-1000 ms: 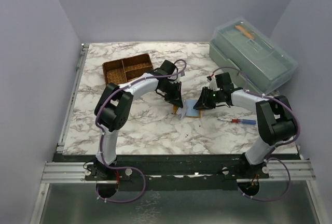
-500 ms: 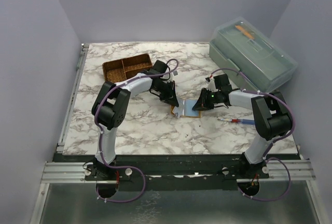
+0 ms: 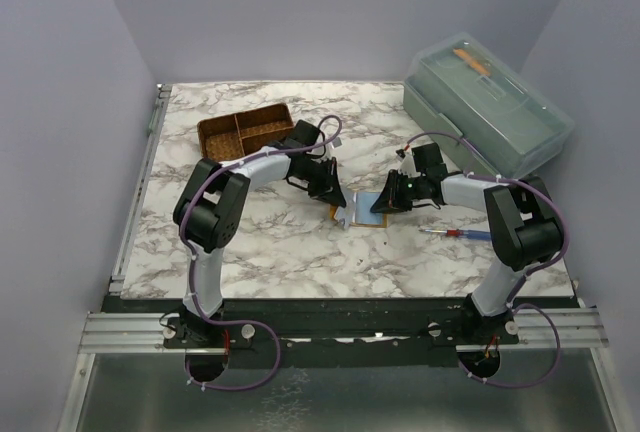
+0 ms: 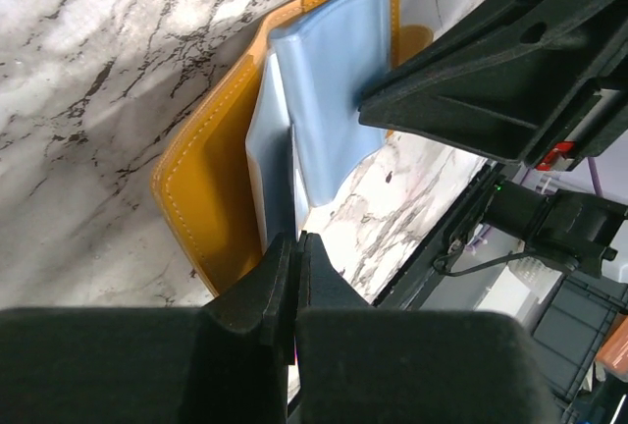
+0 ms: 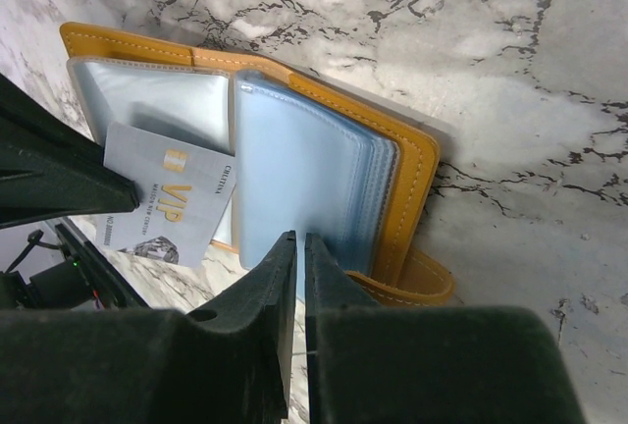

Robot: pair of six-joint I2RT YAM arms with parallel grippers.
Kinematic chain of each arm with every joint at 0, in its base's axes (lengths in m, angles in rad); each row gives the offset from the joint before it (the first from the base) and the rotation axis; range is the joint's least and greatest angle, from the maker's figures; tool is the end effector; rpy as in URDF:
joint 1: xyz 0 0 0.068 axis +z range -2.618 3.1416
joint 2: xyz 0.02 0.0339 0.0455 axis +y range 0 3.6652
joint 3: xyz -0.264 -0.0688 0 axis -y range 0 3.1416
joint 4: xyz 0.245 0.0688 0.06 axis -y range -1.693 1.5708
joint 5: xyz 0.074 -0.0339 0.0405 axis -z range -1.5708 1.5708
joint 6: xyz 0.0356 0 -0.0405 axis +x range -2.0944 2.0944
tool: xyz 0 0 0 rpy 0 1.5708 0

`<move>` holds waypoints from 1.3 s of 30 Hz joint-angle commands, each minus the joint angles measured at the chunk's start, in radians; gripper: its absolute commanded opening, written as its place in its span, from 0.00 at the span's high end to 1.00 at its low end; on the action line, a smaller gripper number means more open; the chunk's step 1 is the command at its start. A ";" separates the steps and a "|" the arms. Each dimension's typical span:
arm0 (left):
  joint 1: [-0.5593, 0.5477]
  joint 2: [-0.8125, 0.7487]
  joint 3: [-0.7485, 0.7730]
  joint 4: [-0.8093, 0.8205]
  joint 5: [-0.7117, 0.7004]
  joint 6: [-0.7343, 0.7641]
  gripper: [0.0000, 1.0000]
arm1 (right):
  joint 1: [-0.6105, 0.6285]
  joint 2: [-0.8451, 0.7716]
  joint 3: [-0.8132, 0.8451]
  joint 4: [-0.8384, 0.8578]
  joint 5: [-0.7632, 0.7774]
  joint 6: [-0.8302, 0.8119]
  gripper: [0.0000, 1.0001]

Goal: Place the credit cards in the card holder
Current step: Insert the credit card into the card holder.

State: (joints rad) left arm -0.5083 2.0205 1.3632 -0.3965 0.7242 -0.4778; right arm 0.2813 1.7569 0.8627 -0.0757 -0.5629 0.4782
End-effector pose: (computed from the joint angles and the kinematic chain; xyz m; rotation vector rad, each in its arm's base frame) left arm 0.3512 -0.2226 0.1616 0.3180 2.7513 -1.2645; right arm 0.3097 0.1093 0.1336 0.0239 2.6238 1.0019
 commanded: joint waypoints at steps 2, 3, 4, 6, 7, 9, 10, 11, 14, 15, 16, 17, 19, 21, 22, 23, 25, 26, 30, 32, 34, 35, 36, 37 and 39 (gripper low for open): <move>-0.010 -0.080 -0.013 0.062 -0.023 -0.027 1.00 | -0.002 0.034 -0.027 -0.018 0.047 -0.029 0.89; -0.009 -0.083 -0.013 0.066 -0.023 -0.032 1.00 | -0.002 0.035 -0.027 -0.020 0.049 -0.030 0.89; -0.009 -0.084 -0.014 0.069 -0.024 -0.035 1.00 | -0.003 0.035 -0.027 -0.019 0.051 -0.030 0.89; -0.011 -0.085 -0.018 0.075 -0.019 -0.040 1.00 | -0.002 0.036 -0.025 -0.021 0.051 -0.032 0.89; -0.010 -0.084 -0.019 0.078 -0.015 -0.041 1.00 | -0.002 0.036 -0.026 -0.021 0.051 -0.032 0.89; -0.010 -0.075 -0.022 0.083 -0.007 -0.041 1.00 | -0.002 0.036 -0.026 -0.021 0.051 -0.031 0.89; -0.011 -0.067 -0.023 0.084 -0.005 -0.042 1.00 | -0.003 0.036 -0.025 -0.020 0.050 -0.032 0.89; -0.011 -0.057 -0.024 0.084 -0.005 -0.044 1.00 | -0.002 0.036 -0.026 -0.021 0.052 -0.032 0.89; -0.010 -0.029 -0.025 0.084 -0.004 -0.046 1.00 | -0.002 0.036 -0.026 -0.023 0.052 -0.033 0.89; -0.010 -0.020 -0.026 0.084 -0.008 -0.048 1.00 | -0.002 0.036 -0.025 -0.024 0.052 -0.033 0.89; -0.009 -0.013 -0.026 0.085 -0.010 -0.049 1.00 | -0.002 0.037 -0.024 -0.025 0.051 -0.034 0.89; -0.009 -0.005 -0.026 0.085 -0.011 -0.049 1.00 | -0.002 0.036 -0.024 -0.025 0.052 -0.035 0.89; -0.008 0.008 -0.026 0.085 -0.010 -0.048 1.00 | -0.002 0.036 -0.024 -0.029 0.052 -0.035 0.89; -0.006 0.014 -0.028 0.084 -0.016 -0.051 1.00 | -0.002 0.033 -0.024 -0.030 0.050 -0.035 0.89; -0.005 0.014 -0.031 0.084 -0.022 -0.052 1.00 | -0.002 0.032 -0.024 -0.030 0.050 -0.036 0.89; -0.003 0.013 -0.036 0.085 -0.026 -0.051 1.00 | -0.002 0.033 -0.024 -0.030 0.052 -0.035 0.89; 0.002 0.009 -0.043 0.085 -0.029 -0.050 1.00 | -0.002 0.034 -0.024 -0.030 0.053 -0.036 0.89; 0.004 0.007 -0.047 0.085 -0.029 -0.050 1.00 | -0.002 0.036 -0.023 -0.030 0.051 -0.036 0.89; 0.007 0.007 -0.055 0.085 -0.029 -0.050 1.00 | -0.002 0.043 -0.025 -0.026 0.048 -0.036 0.90; 0.007 0.009 -0.057 0.085 -0.033 -0.049 1.00 | -0.002 0.047 -0.022 -0.026 0.047 -0.036 0.90; 0.010 0.010 -0.057 0.085 -0.034 -0.051 1.00 | -0.003 0.048 -0.022 -0.026 0.046 -0.036 0.90; 0.011 0.009 -0.056 0.085 -0.034 -0.050 1.00 | -0.003 0.049 -0.024 -0.026 0.046 -0.036 0.90; 0.013 0.012 -0.054 0.085 -0.034 -0.050 1.00 | -0.002 0.048 -0.024 -0.026 0.046 -0.036 0.90; 0.015 0.012 -0.052 0.085 -0.033 -0.052 1.00 | -0.002 0.049 -0.024 -0.026 0.045 -0.036 0.90; 0.017 0.010 -0.050 0.085 -0.031 -0.053 1.00 | -0.002 0.049 -0.022 -0.028 0.046 -0.036 0.90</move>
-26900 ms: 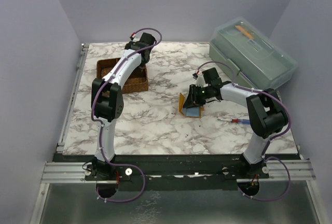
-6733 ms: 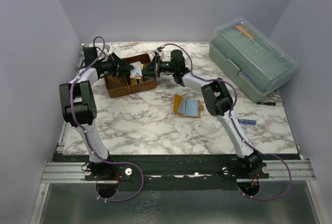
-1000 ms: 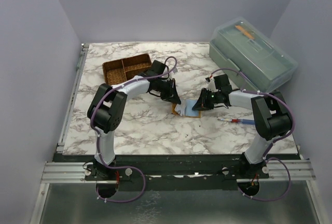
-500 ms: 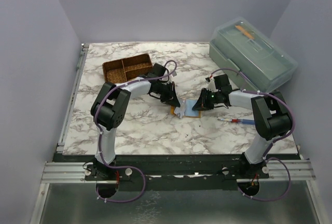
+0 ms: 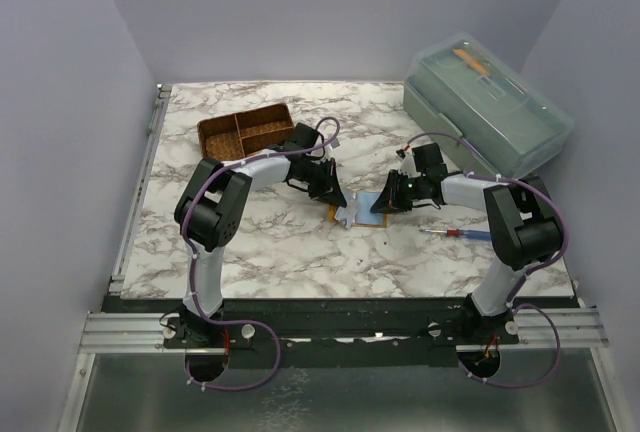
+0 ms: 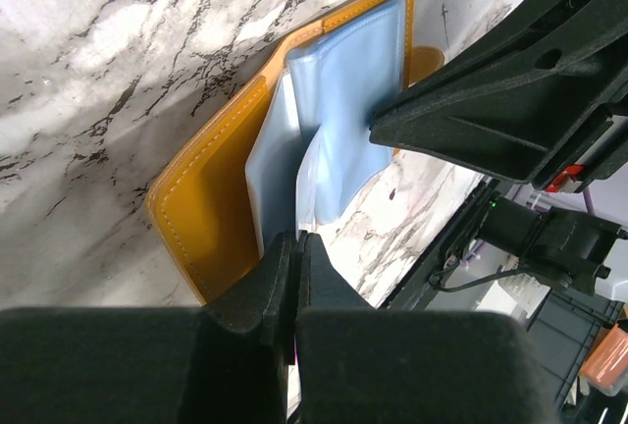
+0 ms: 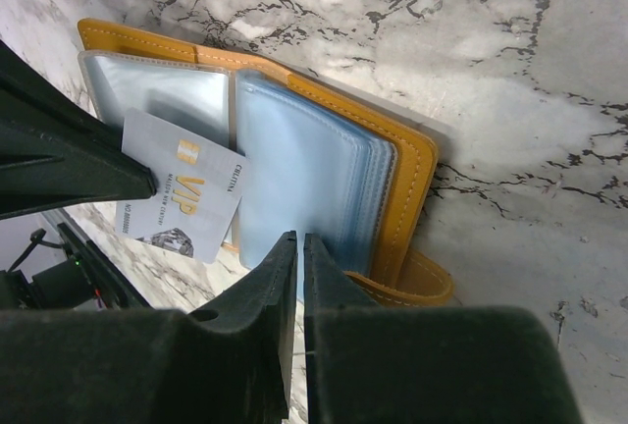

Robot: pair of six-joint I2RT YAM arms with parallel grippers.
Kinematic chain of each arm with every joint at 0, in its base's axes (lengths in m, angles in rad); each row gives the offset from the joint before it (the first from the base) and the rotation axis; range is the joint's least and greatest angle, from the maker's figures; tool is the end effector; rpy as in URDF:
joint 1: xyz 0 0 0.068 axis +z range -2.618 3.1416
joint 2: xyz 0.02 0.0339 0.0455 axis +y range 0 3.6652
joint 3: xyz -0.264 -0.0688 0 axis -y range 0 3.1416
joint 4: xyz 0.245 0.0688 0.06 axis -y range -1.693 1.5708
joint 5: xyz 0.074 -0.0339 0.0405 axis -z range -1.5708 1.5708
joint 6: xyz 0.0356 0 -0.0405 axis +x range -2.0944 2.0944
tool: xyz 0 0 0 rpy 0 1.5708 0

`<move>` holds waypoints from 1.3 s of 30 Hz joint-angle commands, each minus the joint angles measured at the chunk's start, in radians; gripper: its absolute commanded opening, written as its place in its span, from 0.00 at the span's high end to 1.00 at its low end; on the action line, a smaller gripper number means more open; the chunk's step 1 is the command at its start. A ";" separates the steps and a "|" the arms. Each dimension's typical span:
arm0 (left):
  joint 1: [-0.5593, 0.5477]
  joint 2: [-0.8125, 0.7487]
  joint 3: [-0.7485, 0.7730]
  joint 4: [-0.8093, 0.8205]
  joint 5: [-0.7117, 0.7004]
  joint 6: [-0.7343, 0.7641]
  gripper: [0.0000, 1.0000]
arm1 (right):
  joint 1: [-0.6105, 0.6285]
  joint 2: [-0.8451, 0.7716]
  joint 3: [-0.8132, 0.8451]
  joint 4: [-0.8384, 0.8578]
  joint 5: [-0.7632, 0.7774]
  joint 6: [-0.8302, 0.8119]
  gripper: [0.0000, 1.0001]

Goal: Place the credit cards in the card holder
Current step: Insert the credit card into the card holder.

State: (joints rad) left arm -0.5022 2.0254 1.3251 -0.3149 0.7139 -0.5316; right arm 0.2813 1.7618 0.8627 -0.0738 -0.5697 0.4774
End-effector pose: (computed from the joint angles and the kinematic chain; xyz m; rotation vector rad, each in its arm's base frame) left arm 0.3527 -0.2203 0.1529 0.2503 2.7358 -1.2707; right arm 0.3099 0.1095 0.1323 0.0211 2.6263 1.0100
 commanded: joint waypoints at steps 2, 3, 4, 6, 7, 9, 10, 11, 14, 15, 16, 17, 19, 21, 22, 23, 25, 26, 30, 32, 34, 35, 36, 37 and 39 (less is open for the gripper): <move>0.015 0.008 -0.010 0.002 -0.021 -0.001 1.00 | -0.002 0.044 -0.022 -0.029 0.053 -0.036 0.90; 0.017 0.009 -0.010 0.002 -0.018 -0.001 1.00 | -0.002 0.044 -0.023 -0.031 0.054 -0.035 0.90; 0.019 0.008 -0.013 0.002 -0.020 -0.001 1.00 | -0.002 0.043 -0.023 -0.030 0.054 -0.035 0.90; 0.022 0.001 -0.017 0.002 -0.022 0.001 1.00 | -0.003 0.042 -0.021 -0.033 0.053 -0.036 0.90; 0.022 -0.005 -0.018 0.003 -0.017 0.003 1.00 | -0.002 0.042 -0.021 -0.034 0.052 -0.036 0.90; 0.022 -0.009 -0.017 0.003 -0.008 0.004 1.00 | -0.002 0.043 -0.022 -0.032 0.054 -0.037 0.90; 0.022 -0.006 -0.014 0.003 0.000 0.005 1.00 | -0.002 0.045 -0.022 -0.031 0.054 -0.037 0.90; 0.022 0.000 -0.011 0.005 0.010 0.005 1.00 | -0.002 0.048 -0.020 -0.029 0.053 -0.035 0.90; 0.022 0.013 -0.011 0.023 0.043 0.003 1.00 | -0.002 0.057 -0.012 -0.030 0.045 -0.036 0.90; 0.021 0.014 -0.013 0.034 0.050 -0.001 1.00 | -0.002 0.057 -0.011 -0.029 0.045 -0.036 0.90; 0.021 0.014 -0.014 0.042 0.057 -0.001 1.00 | -0.002 0.058 -0.012 -0.029 0.045 -0.034 0.90; 0.022 0.013 -0.016 0.049 0.062 -0.001 1.00 | -0.002 0.058 -0.012 -0.029 0.046 -0.035 0.90; 0.022 0.012 -0.018 0.061 0.067 -0.001 1.00 | -0.002 0.060 -0.012 -0.029 0.045 -0.035 0.90; 0.023 0.012 -0.022 0.077 0.078 -0.006 1.00 | -0.002 0.062 -0.011 -0.029 0.044 -0.035 0.90; 0.022 0.013 -0.025 0.088 0.085 -0.011 1.00 | -0.003 0.062 -0.011 -0.030 0.042 -0.036 0.90; 0.022 0.014 -0.027 0.096 0.089 -0.015 1.00 | -0.002 0.063 -0.012 -0.029 0.042 -0.035 0.90; 0.022 0.017 -0.031 0.108 0.093 -0.022 1.00 | -0.002 0.064 -0.010 -0.030 0.041 -0.037 0.90; 0.022 0.020 -0.032 0.112 0.098 -0.024 1.00 | -0.002 0.064 -0.011 -0.030 0.042 -0.039 0.90; 0.022 0.037 -0.032 0.123 0.107 -0.039 1.00 | -0.002 0.062 -0.011 -0.034 0.042 -0.038 0.90; 0.021 0.046 -0.030 0.126 0.107 -0.043 1.00 | -0.002 0.063 -0.008 -0.034 0.041 -0.039 0.90; 0.020 0.052 -0.029 0.136 0.103 -0.053 1.00 | -0.003 0.064 -0.009 -0.034 0.041 -0.038 0.90; 0.020 0.054 -0.029 0.143 0.097 -0.057 1.00 | -0.002 0.065 -0.010 -0.032 0.041 -0.039 0.90; 0.020 0.055 -0.029 0.150 0.092 -0.064 1.00 | -0.002 0.066 -0.011 -0.031 0.041 -0.038 0.90; 0.020 0.053 -0.033 0.165 0.086 -0.076 1.00 | -0.002 0.068 -0.011 -0.030 0.040 -0.037 0.90; 0.021 0.048 -0.053 0.212 0.060 -0.111 1.00 | -0.002 0.068 -0.014 -0.028 0.038 -0.036 0.90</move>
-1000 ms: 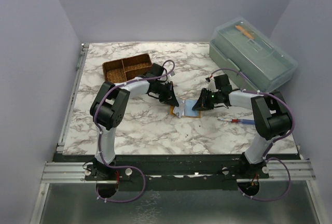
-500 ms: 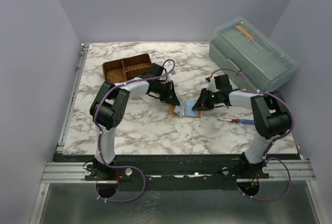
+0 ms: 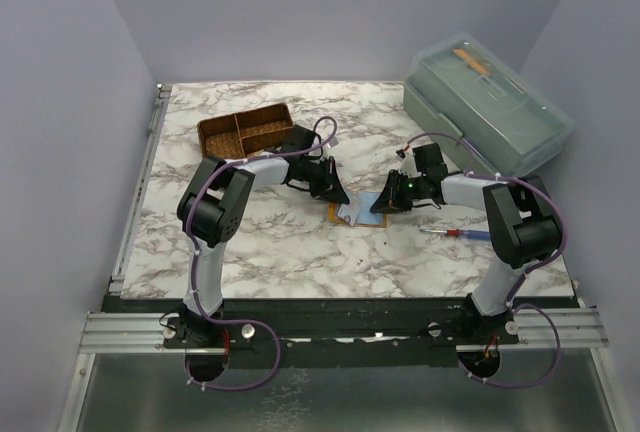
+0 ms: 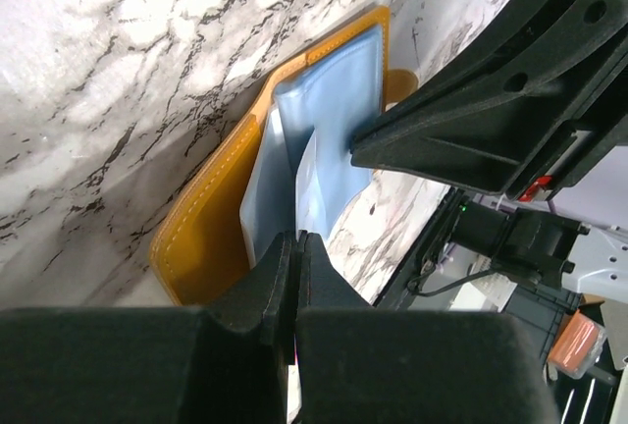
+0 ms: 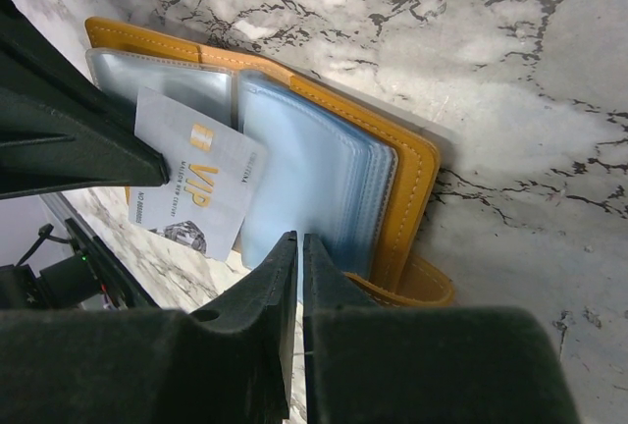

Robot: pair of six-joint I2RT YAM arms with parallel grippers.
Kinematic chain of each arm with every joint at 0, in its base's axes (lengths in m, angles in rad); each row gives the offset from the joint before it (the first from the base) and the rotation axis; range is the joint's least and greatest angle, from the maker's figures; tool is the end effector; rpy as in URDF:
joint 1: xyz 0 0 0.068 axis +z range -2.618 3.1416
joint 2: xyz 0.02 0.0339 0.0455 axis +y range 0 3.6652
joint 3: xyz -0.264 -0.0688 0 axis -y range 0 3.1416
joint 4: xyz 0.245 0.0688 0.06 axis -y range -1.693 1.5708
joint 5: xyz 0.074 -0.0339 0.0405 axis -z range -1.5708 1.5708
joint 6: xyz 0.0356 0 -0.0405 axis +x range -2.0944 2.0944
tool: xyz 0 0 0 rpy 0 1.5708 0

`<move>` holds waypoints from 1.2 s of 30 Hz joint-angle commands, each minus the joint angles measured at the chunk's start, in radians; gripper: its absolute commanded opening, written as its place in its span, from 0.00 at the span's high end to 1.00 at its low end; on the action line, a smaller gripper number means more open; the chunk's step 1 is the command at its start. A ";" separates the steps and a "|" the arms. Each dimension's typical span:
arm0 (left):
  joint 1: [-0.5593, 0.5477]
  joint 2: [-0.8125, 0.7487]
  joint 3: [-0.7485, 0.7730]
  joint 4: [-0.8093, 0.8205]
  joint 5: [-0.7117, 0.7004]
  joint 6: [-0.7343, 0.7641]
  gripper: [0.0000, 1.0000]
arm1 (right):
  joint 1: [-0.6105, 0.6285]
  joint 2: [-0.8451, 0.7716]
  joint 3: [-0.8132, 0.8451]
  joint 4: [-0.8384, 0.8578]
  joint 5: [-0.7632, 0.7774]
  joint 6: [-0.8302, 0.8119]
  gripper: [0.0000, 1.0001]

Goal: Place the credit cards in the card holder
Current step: Insert the credit card into the card holder.

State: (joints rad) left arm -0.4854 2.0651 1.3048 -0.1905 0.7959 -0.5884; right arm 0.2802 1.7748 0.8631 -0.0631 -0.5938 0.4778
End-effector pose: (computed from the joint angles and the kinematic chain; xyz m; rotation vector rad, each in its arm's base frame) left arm 0.3610 -0.2192 0.1400 0.2215 2.6839 -1.4014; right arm 0.3107 0.1101 0.1294 0.0134 2.6269 1.0406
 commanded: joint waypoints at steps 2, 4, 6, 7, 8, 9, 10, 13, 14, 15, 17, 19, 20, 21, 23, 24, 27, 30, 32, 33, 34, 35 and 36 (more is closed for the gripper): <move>0.005 0.000 -0.058 0.144 -0.047 -0.092 1.00 | -0.001 0.053 -0.017 -0.038 0.060 -0.035 0.90; 0.007 -0.007 -0.088 0.207 -0.072 -0.132 1.00 | -0.001 0.051 -0.018 -0.038 0.059 -0.034 0.90; 0.007 -0.012 -0.117 0.266 -0.091 -0.172 1.00 | -0.001 0.048 -0.018 -0.040 0.060 -0.034 0.90; 0.006 -0.013 -0.129 0.294 -0.097 -0.190 1.00 | -0.001 0.046 -0.020 -0.040 0.060 -0.034 0.90; 0.007 -0.015 -0.141 0.325 -0.102 -0.206 1.00 | -0.001 0.045 -0.019 -0.040 0.060 -0.034 0.90; 0.007 -0.016 -0.151 0.344 -0.106 -0.217 1.00 | -0.001 0.045 -0.020 -0.040 0.060 -0.033 0.90; 0.008 -0.019 -0.158 0.354 -0.113 -0.223 1.00 | -0.001 0.044 -0.022 -0.040 0.060 -0.034 0.90; 0.005 -0.035 -0.177 0.370 -0.141 -0.222 1.00 | -0.001 0.046 -0.023 -0.038 0.060 -0.034 0.90; 0.006 -0.041 -0.184 0.376 -0.152 -0.223 1.00 | -0.001 0.047 -0.024 -0.038 0.059 -0.034 0.90; 0.006 -0.044 -0.189 0.383 -0.162 -0.225 1.00 | -0.001 0.048 -0.024 -0.036 0.059 -0.033 0.90; 0.005 -0.050 -0.205 0.409 -0.176 -0.243 1.00 | -0.001 0.050 -0.026 -0.032 0.057 -0.031 0.90; 0.005 -0.051 -0.220 0.432 -0.189 -0.259 1.00 | -0.001 0.051 -0.026 -0.031 0.055 -0.029 0.90; 0.005 -0.050 -0.224 0.439 -0.192 -0.264 1.00 | -0.001 0.049 -0.026 -0.031 0.055 -0.030 0.90; 0.004 -0.045 -0.226 0.448 -0.189 -0.270 1.00 | -0.001 0.048 -0.028 -0.030 0.055 -0.029 0.90; 0.000 -0.035 -0.229 0.467 -0.172 -0.287 1.00 | -0.002 0.046 -0.029 -0.032 0.057 -0.030 0.90; -0.003 -0.031 -0.231 0.479 -0.164 -0.295 1.00 | -0.001 0.046 -0.029 -0.032 0.058 -0.030 0.90; -0.012 -0.027 -0.238 0.502 -0.155 -0.311 1.00 | -0.001 0.042 -0.030 -0.034 0.057 -0.028 0.90; -0.017 -0.033 -0.252 0.510 -0.158 -0.317 1.00 | -0.001 0.023 -0.022 -0.058 0.056 -0.032 0.88; -0.018 -0.044 -0.266 0.513 -0.165 -0.316 1.00 | -0.001 -0.005 -0.001 -0.113 0.100 -0.048 0.83; -0.018 -0.049 -0.274 0.513 -0.170 -0.312 1.00 | -0.001 -0.023 0.012 -0.145 0.132 -0.051 0.79; -0.018 -0.052 -0.281 0.513 -0.175 -0.309 1.00 | -0.001 -0.039 0.023 -0.173 0.158 -0.056 0.76; -0.018 -0.052 -0.285 0.513 -0.177 -0.307 1.00 | -0.001 -0.051 0.033 -0.198 0.177 -0.061 0.73; -0.018 -0.051 -0.287 0.513 -0.177 -0.305 1.00 | -0.001 -0.059 0.039 -0.220 0.190 -0.065 0.72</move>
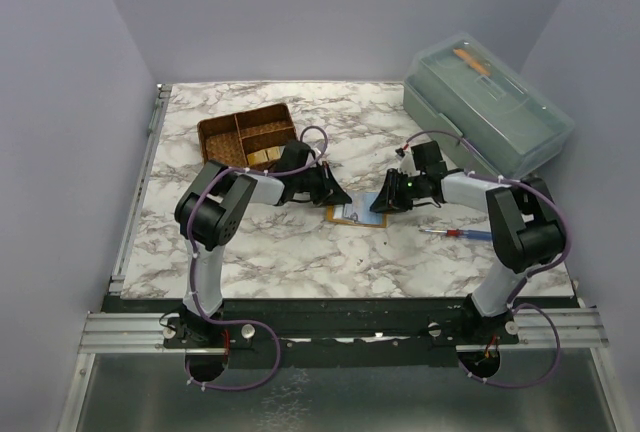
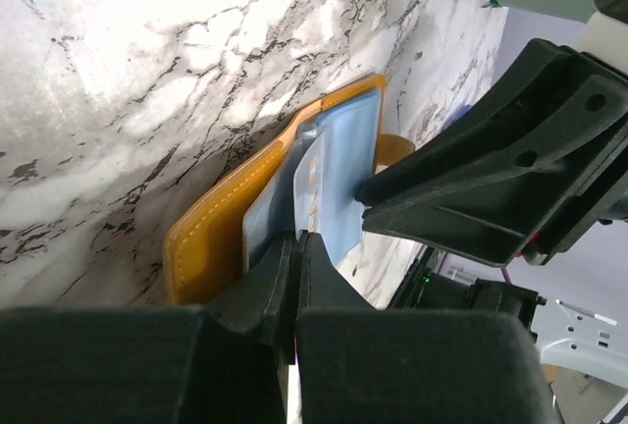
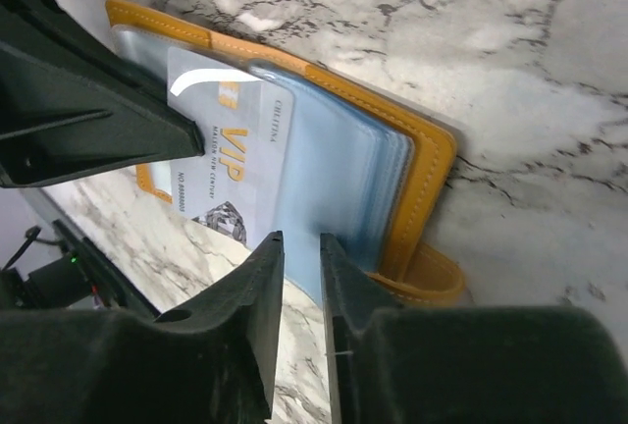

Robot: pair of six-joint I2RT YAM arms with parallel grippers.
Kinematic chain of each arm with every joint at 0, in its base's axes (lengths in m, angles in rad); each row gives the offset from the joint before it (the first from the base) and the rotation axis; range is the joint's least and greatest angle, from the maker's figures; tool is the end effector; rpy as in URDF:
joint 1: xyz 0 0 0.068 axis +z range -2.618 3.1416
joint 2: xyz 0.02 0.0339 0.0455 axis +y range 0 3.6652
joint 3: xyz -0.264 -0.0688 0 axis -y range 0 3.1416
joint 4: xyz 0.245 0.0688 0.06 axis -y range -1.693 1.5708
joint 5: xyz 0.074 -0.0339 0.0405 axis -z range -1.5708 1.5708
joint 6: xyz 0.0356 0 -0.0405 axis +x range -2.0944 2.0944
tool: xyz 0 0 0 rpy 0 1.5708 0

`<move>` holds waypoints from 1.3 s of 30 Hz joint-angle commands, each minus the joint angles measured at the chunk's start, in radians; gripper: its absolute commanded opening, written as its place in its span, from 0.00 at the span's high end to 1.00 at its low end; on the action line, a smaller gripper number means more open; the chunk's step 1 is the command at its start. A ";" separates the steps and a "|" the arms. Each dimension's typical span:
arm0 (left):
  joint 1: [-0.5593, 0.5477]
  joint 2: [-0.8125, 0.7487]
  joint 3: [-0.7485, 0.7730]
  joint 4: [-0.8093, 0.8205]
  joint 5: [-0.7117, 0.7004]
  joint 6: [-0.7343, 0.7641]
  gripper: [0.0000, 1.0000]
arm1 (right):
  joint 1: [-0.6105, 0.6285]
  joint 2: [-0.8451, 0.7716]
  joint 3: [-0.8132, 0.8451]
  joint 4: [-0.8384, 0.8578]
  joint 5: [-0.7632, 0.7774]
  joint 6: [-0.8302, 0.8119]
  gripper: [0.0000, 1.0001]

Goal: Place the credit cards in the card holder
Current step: Insert the credit card into the card holder.

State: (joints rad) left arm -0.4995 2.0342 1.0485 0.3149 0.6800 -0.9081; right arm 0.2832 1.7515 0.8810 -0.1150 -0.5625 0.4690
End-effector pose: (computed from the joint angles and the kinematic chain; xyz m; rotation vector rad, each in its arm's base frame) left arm 0.3430 -0.2127 0.1153 -0.0883 2.5175 -1.4458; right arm 0.3103 0.1101 0.1377 0.0160 2.6377 0.9969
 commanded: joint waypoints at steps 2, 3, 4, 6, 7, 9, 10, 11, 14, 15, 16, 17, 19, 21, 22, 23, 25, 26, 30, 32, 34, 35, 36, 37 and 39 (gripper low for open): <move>-0.005 -0.015 -0.033 0.008 -0.060 0.016 1.00 | -0.004 -0.046 0.028 -0.199 0.190 -0.062 0.69; -0.006 -0.014 -0.033 0.008 -0.061 0.017 1.00 | -0.004 -0.050 0.029 -0.214 0.209 -0.064 0.68; -0.008 -0.015 -0.033 0.007 -0.062 0.019 1.00 | -0.005 -0.054 0.028 -0.220 0.228 -0.065 0.67; -0.012 -0.017 -0.032 0.007 -0.063 0.020 1.00 | -0.004 -0.058 0.020 -0.215 0.247 -0.061 0.64; -0.014 -0.017 -0.031 0.008 -0.065 0.021 1.00 | -0.004 -0.050 0.019 -0.210 0.238 -0.061 0.63; -0.017 -0.017 -0.029 0.008 -0.068 0.022 1.00 | -0.004 -0.028 0.021 -0.203 0.235 -0.054 0.64; -0.020 -0.017 -0.027 0.007 -0.070 0.022 1.00 | -0.004 -0.017 0.019 -0.192 0.228 -0.051 0.64; -0.022 -0.018 -0.028 0.007 -0.076 0.018 1.00 | -0.004 -0.010 0.016 -0.178 0.211 -0.051 0.66; -0.037 -0.027 -0.030 0.008 -0.106 0.007 1.00 | -0.004 0.003 0.009 -0.131 0.138 -0.046 0.77; -0.044 -0.031 -0.032 0.009 -0.124 0.000 1.00 | -0.004 0.008 0.011 -0.122 0.127 -0.040 0.82; -0.052 -0.035 -0.037 0.010 -0.144 -0.006 1.00 | -0.004 0.009 0.011 -0.116 0.119 -0.037 0.85; -0.061 -0.043 -0.043 0.013 -0.173 -0.008 1.00 | -0.004 0.011 0.010 -0.109 0.114 -0.035 0.88; -0.075 -0.054 -0.049 0.019 -0.203 -0.012 1.00 | -0.004 0.012 0.005 -0.099 0.106 -0.031 0.92; -0.086 -0.056 -0.050 0.024 -0.224 -0.025 1.00 | -0.004 0.017 0.001 -0.090 0.095 -0.027 0.94; -0.096 -0.055 -0.048 0.024 -0.232 -0.028 1.00 | -0.004 0.018 -0.001 -0.085 0.090 -0.026 0.95; -0.105 -0.055 -0.046 0.024 -0.244 -0.032 1.00 | -0.004 0.019 -0.004 -0.081 0.090 -0.025 0.95; -0.122 -0.060 -0.042 0.020 -0.267 -0.034 0.95 | -0.004 0.020 -0.010 -0.074 0.088 -0.024 0.95; -0.131 -0.066 -0.042 0.013 -0.283 -0.031 0.90 | -0.004 0.019 -0.011 -0.073 0.088 -0.023 0.95; -0.169 -0.086 0.015 -0.143 -0.388 0.052 0.74 | -0.005 0.019 -0.014 -0.074 0.095 -0.026 0.96; -0.189 -0.091 0.048 -0.215 -0.437 0.101 0.71 | -0.004 0.018 -0.014 -0.071 0.097 -0.027 0.96; -0.212 -0.086 0.084 -0.273 -0.474 0.134 0.68 | -0.004 0.019 -0.013 -0.068 0.093 -0.027 0.96; -0.224 -0.080 0.103 -0.299 -0.492 0.145 0.66 | -0.004 0.021 -0.012 -0.066 0.092 -0.027 0.96; -0.241 -0.073 0.121 -0.312 -0.504 0.153 0.66 | -0.005 0.021 -0.012 -0.065 0.090 -0.026 0.96; -0.251 -0.066 0.136 -0.338 -0.508 0.157 0.65 | -0.004 0.021 -0.011 -0.065 0.090 -0.026 0.96; -0.274 -0.055 0.166 -0.367 -0.519 0.170 0.63 | -0.004 0.018 -0.011 -0.067 0.093 -0.029 0.96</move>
State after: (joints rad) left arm -0.7113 1.9633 1.1549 0.0853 0.2398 -0.8078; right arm 0.2710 1.7317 0.8909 -0.2077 -0.4786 0.4450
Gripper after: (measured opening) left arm 0.349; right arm 0.038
